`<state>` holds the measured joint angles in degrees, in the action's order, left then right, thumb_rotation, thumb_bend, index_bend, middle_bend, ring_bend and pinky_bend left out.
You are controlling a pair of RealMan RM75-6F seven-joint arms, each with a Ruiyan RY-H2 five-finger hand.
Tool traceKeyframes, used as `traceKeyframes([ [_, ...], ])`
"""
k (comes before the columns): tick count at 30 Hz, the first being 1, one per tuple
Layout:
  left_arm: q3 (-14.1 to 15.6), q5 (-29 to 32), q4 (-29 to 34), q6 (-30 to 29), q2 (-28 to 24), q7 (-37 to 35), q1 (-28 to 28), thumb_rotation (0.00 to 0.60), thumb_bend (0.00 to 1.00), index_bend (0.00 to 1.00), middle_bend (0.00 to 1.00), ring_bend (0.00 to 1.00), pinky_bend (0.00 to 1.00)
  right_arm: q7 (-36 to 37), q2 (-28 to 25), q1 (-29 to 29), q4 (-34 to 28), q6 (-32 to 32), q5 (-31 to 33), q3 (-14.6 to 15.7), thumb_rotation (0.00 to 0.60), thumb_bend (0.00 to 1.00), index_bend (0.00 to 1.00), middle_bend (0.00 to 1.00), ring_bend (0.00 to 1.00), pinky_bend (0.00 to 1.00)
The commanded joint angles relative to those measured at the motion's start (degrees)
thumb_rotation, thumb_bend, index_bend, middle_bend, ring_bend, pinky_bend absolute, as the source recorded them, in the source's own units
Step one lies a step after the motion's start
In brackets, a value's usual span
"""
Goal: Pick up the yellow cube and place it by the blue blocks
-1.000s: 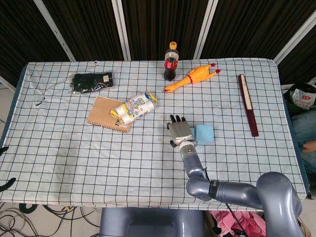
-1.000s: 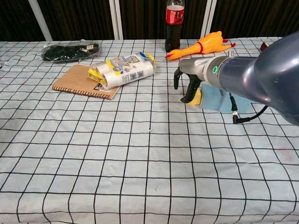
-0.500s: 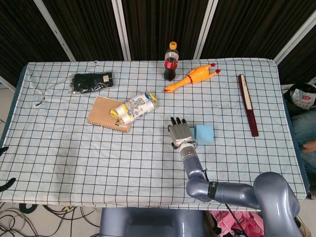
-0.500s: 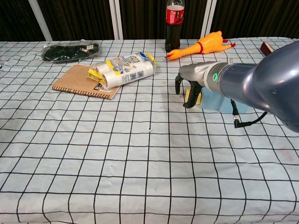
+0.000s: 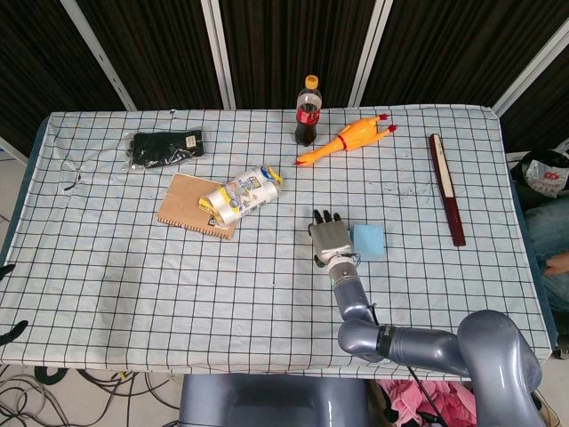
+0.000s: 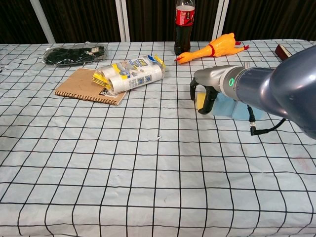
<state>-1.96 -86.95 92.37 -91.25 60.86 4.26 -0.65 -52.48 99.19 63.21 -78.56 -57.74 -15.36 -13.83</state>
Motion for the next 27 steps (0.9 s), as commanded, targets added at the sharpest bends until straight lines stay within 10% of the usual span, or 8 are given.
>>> traceKeyframes([
  [1, -0.01, 0.04, -0.01, -0.01, 0.02, 0.05, -0.01, 0.600, 0.04, 0.19, 0.06, 0.00, 0.00, -0.12, -0.13, -0.08, -0.06, -0.05, 0.14, 0.09, 0.600, 0.32, 0.33, 0.00, 0.00, 0.09],
  [27, -0.19, 0.10, -0.14, -0.63, 0.11, 0.64, -0.28, 0.600, 0.04, 0.19, 0.06, 0.00, 0.00, -0.09, -1.09, -0.41, -0.48, 0.33, 0.74, 0.18, 0.600, 0.32, 0.34, 0.00, 0.00, 0.09],
])
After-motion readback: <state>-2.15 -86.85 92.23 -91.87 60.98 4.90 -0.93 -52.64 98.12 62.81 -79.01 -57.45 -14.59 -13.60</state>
